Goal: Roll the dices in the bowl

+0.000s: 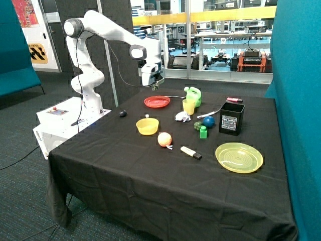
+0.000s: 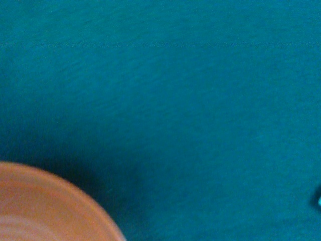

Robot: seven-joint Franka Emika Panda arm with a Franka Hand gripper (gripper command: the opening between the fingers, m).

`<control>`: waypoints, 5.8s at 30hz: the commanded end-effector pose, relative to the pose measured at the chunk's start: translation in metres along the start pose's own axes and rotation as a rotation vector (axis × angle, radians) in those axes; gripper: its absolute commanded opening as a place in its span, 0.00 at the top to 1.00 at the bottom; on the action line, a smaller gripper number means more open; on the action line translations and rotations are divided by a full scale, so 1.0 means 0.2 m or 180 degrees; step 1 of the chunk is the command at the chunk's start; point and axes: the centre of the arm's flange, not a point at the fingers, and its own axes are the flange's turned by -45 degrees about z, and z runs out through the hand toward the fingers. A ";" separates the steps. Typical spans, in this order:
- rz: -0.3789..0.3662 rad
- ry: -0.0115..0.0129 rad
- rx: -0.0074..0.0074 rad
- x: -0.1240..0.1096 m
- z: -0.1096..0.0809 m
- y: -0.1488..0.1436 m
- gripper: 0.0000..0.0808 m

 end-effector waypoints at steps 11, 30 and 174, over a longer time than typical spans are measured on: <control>0.0836 -0.00072 -0.00050 0.10 -0.02 0.52 1.00; 0.1021 -0.00071 -0.00052 0.20 -0.02 0.86 1.00; -0.2352 -0.00089 -0.00009 -0.05 0.34 0.37 0.78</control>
